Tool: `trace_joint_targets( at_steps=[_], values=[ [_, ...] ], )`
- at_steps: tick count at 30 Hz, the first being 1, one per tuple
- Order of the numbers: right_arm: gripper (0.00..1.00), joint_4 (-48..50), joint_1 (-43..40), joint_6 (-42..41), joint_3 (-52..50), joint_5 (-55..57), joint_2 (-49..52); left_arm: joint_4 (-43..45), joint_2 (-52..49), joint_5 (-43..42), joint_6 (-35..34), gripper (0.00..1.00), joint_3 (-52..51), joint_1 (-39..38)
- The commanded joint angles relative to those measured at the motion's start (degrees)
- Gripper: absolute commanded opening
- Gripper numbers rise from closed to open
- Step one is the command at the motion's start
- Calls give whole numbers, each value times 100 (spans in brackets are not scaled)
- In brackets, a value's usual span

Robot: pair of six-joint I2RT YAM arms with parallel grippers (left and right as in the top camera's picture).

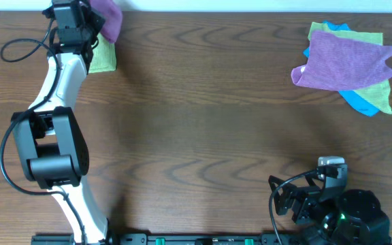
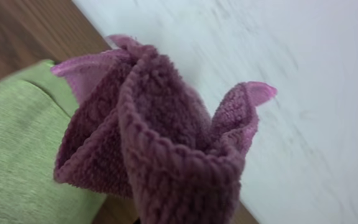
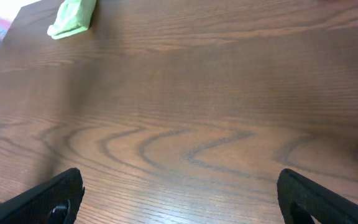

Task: Fold the cloth
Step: 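Carry the folded purple cloth with the left gripper onto the yellow-green cloth, then lower the purple cloth onto the yellow-green cloth and open the left gripper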

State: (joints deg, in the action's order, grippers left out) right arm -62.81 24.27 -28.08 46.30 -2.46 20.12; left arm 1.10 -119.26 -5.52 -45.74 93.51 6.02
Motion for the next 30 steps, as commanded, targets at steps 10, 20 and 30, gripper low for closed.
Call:
trace_joint_targets(
  at_steps=[10,20,30],
  values=[
    [99,-2,-42,-61,-28,98,-31,28,-457,317,247,6,125,146],
    [99,-4,-42,-61,-28,96,-28,4,-859,337,251,6,125,221],
    [99,-2,-42,-61,-28,96,-28,-614,-975,463,247,6,125,223]
  ],
)
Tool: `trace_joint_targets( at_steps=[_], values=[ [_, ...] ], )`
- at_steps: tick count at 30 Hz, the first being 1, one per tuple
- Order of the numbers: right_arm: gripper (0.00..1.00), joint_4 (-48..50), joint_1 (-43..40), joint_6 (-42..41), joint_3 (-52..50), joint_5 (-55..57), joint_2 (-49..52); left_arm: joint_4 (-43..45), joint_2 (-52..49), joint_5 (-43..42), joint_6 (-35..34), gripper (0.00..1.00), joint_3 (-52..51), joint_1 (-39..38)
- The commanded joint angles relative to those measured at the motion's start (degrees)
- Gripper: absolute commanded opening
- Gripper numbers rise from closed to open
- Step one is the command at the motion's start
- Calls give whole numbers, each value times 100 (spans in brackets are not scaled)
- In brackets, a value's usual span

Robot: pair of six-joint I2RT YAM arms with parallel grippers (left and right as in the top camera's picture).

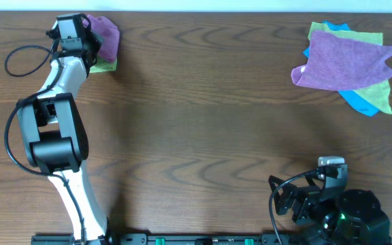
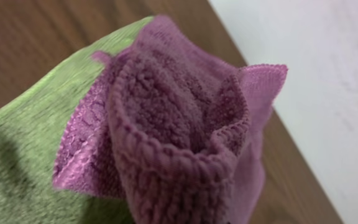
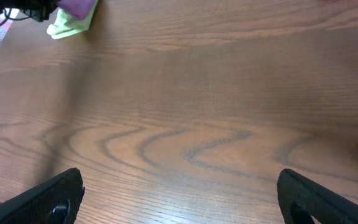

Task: Fold the cloth
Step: 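Lower the purple cloth onto the yellow-green cloth and open the left gripper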

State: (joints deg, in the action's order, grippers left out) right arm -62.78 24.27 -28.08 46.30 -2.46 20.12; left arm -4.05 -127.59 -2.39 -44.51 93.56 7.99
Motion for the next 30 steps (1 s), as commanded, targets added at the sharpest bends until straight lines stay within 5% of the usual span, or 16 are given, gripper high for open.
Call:
trace_joint_targets(
  at_steps=[1,9,20,30],
  values=[
    [99,-4,-42,-61,-28,96,-28,-153,-142,157,125,6,120,28],
    [99,-7,-42,-61,-28,96,-31,-450,-142,157,122,9,120,37],
    [99,-7,-42,-61,-28,96,-28,-651,-44,160,564,61,120,153],
    [99,-7,-42,-61,-28,96,-28,-1086,315,254,601,82,120,177]
  ],
)
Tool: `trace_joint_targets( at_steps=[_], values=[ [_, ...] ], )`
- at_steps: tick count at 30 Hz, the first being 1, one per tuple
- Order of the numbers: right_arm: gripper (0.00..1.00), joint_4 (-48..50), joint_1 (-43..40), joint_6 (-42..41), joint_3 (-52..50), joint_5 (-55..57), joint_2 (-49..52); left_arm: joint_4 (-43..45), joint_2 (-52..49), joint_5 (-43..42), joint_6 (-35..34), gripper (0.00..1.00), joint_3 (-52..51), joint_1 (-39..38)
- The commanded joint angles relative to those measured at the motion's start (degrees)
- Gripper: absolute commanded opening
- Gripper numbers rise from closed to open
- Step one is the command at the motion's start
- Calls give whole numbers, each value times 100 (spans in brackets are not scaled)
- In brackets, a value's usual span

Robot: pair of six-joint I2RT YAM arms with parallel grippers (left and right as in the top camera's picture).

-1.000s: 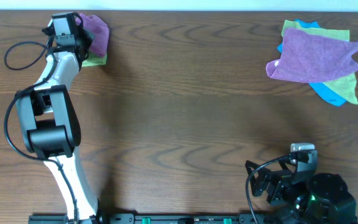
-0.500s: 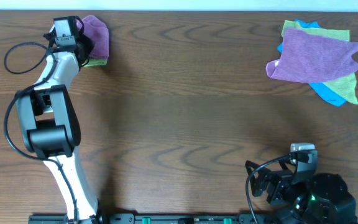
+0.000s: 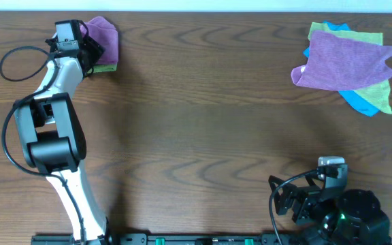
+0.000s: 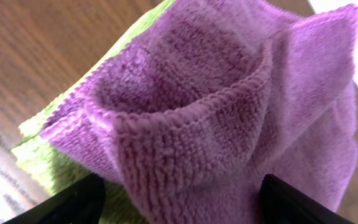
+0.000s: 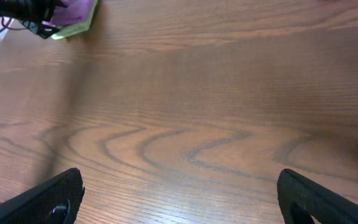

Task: Fold the cloth
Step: 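Lower the purple cloth onto the yellow-green cloth and open the left gripper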

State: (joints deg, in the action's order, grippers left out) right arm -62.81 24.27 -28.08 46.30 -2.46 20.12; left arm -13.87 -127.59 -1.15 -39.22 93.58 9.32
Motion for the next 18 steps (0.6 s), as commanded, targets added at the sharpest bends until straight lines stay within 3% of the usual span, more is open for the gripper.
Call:
trace_joint_targets(
  at_steps=[1,13,18],
  values=[
    [99,-4,-42,-61,-28,96,-28,-173,369,184,76,83,118,44],
    [99,-4,-42,-61,-28,96,-28,-905,1331,223,332,88,118,42],
    [99,-4,-42,-61,-28,96,-28,-1587,1912,221,356,88,118,22]
  ],
)
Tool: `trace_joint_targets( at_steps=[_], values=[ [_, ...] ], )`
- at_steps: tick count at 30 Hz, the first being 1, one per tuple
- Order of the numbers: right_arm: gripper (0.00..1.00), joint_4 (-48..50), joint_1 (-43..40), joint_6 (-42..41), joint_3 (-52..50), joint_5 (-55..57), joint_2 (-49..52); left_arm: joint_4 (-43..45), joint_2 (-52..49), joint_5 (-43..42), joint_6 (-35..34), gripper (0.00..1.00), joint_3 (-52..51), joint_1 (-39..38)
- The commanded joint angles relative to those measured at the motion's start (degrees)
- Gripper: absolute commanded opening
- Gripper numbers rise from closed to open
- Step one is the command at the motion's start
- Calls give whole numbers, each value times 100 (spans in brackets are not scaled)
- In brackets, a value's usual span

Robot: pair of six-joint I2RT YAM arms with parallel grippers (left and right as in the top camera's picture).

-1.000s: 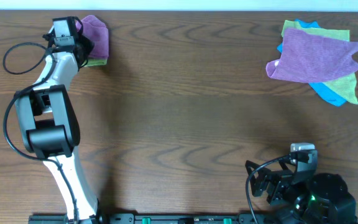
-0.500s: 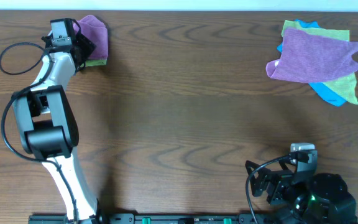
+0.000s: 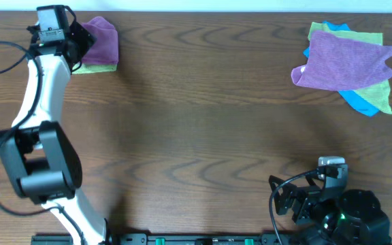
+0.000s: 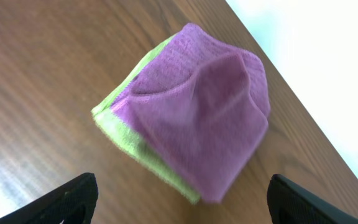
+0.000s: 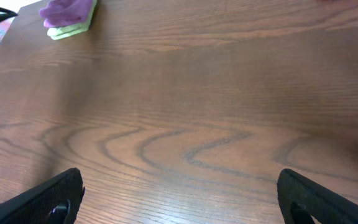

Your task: Fold the cloth

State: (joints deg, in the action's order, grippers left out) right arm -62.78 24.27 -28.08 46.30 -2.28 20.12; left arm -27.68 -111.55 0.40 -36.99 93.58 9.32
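Observation:
A folded purple cloth (image 3: pixel 101 39) lies on top of a folded green cloth (image 3: pixel 95 67) at the table's far left corner; both also show in the left wrist view, purple cloth (image 4: pixel 204 118) over green cloth (image 4: pixel 135 146), and small in the right wrist view, purple cloth (image 5: pixel 67 10). My left gripper (image 3: pixel 75 42) stands open just left of the stack, nothing between its fingers (image 4: pixel 67 199). My right gripper (image 5: pixel 179 199) rests open at the near right, above bare wood.
A loose pile of cloths, purple cloth (image 3: pixel 346 61) on top of green and blue ones, lies at the far right. The table's back edge (image 3: pixel 196 11) and white wall run just behind the stack. The left arm's cable loops at the far left.
My left gripper has drawn back from the purple cloth, which now lies free on the green one. The gripper stays open. The right arm has not moved.
First my left gripper held the bunched purple cloth up above the green cloth by the back wall. Then it held it lower, right over the green cloth. Then the cloth sat on the green one between open fingers. Now the gripper is clear of the stack.

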Motion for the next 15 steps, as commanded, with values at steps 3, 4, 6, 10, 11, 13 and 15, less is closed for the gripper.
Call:
trace_joint_targets(
  at_steps=[3,4,6,10,11,13,15],
  values=[
    [99,-7,-42,-61,-28,79,-28,-708,691,57,385,89,118,-33],
    [99,-4,-42,-61,-28,79,-28,-879,817,22,522,89,118,-59],
    [99,-4,-42,-61,-28,79,-28,-1200,1043,-35,651,90,118,-111],
    [99,-7,-42,-61,-28,81,-28,-1622,1502,-437,739,93,118,-214],
    [99,-4,-42,-61,-28,79,-31,-1655,1600,-612,765,94,118,-223],
    [99,-7,-42,-61,-28,79,-28,-1746,1832,-1069,763,98,118,-223],
    [99,-7,-42,-61,-28,79,-28,-1775,2048,-1443,763,95,118,-223]
  ],
)
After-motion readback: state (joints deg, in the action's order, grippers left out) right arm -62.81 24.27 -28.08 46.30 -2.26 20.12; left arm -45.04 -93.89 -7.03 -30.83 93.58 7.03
